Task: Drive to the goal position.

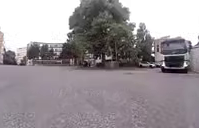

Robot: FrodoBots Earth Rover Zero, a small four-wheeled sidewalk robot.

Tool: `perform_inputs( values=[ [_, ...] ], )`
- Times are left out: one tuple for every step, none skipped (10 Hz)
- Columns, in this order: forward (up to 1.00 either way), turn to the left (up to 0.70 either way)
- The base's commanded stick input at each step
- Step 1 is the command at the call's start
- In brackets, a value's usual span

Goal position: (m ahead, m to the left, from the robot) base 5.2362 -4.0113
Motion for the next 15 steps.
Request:
perform_inputs(
  values=[
    [0.60, 0.00],
    [0.60, 0.00],
    [0.60, 0.00],
    [0.60, 0.00],
    [0.60, 0.00],
    [0.60, 0.00],
    [0.60, 0.00],
    [0.60, 0.00],
    [0.60, -0.14],
    [0.60, -0.15],
    [0.60, -0.15],
    [0.60, -0.15],
    [0.60, -0.15],
    [0.60, -0.15],
    [0.60, -0.15]
  ],
)
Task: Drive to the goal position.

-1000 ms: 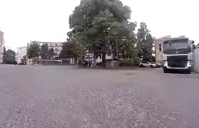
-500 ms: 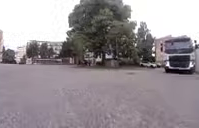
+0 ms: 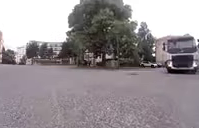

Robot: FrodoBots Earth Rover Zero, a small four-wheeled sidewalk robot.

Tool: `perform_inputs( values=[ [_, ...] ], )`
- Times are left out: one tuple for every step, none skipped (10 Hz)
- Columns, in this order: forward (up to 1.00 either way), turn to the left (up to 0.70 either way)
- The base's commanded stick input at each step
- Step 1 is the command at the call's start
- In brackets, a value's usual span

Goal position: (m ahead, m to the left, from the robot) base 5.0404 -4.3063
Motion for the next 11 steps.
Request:
perform_inputs(
  values=[
    [0.60, -0.15],
    [0.60, -0.15],
    [0.60, -0.15],
    [0.60, -0.15],
    [0.60, -0.15],
    [0.60, -0.15],
    [0.60, -0.15],
    [0.60, -0.15],
    [0.60, -0.15],
    [0.60, -0.15],
    [0.60, -0.15]
  ],
)
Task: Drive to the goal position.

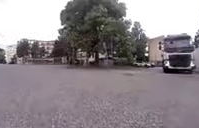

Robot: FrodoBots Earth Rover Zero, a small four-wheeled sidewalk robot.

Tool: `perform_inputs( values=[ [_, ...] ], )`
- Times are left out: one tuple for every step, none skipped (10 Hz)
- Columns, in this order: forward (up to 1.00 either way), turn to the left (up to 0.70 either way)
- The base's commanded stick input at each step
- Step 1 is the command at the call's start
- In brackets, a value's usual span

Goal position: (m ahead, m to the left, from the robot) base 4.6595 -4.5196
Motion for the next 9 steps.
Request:
perform_inputs(
  values=[
    [0.60, -0.06],
    [0.60, 0.00],
    [0.60, 0.00],
    [0.60, 0.00],
    [0.60, 0.00],
    [0.60, 0.00],
    [0.60, 0.00],
    [0.60, 0.00],
    [0.60, 0.00]
  ],
)
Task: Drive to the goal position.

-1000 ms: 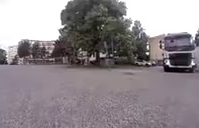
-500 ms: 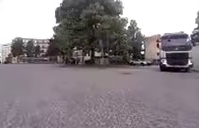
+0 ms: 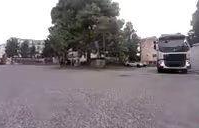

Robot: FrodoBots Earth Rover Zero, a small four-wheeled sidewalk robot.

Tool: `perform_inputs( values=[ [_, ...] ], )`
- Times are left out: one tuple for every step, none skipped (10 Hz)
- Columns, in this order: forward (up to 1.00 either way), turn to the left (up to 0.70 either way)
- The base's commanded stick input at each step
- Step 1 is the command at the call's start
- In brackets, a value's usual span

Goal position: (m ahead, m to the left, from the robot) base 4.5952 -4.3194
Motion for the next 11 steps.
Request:
perform_inputs(
  values=[
    [0.60, 0.00],
    [0.60, -0.07],
    [0.60, -0.15],
    [0.60, -0.15],
    [0.60, -0.15],
    [0.60, -0.15],
    [0.60, -0.15],
    [0.60, -0.15],
    [0.60, -0.15],
    [0.60, -0.15],
    [0.60, -0.05]
  ],
)
